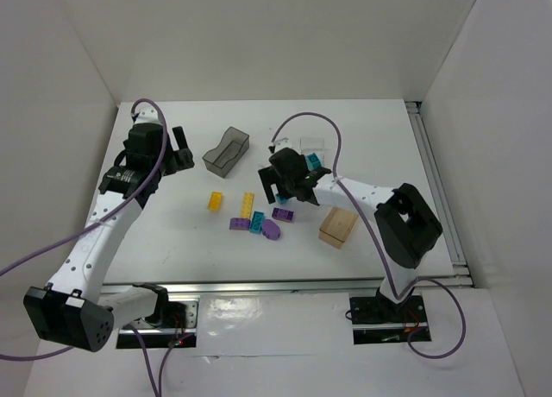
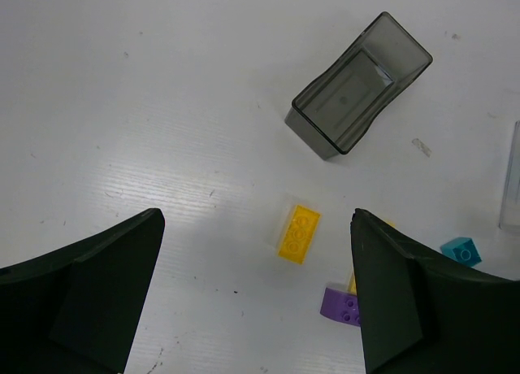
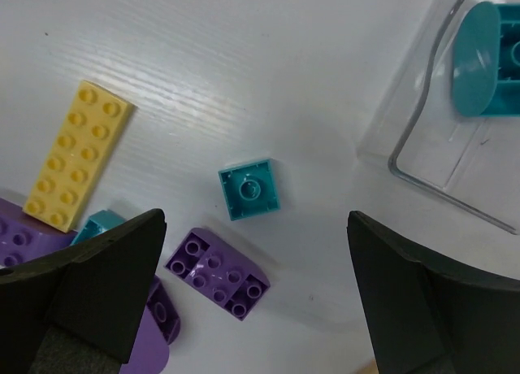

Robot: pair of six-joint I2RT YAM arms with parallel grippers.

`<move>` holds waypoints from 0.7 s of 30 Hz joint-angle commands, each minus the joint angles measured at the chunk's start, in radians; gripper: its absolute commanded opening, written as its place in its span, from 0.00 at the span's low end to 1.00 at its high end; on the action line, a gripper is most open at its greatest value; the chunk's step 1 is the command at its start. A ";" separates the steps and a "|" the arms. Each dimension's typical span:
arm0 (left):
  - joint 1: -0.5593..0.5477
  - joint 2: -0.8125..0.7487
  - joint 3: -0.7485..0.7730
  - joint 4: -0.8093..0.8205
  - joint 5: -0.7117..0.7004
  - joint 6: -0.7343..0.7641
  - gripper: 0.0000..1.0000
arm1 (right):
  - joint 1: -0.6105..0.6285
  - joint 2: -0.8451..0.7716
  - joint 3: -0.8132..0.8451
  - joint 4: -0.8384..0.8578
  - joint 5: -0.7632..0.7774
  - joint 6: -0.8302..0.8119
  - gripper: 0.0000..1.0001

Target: Sort the legos into containers by color

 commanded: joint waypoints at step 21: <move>0.005 0.008 0.032 0.011 -0.004 0.009 0.99 | -0.009 0.214 0.106 0.054 -0.042 -0.041 0.41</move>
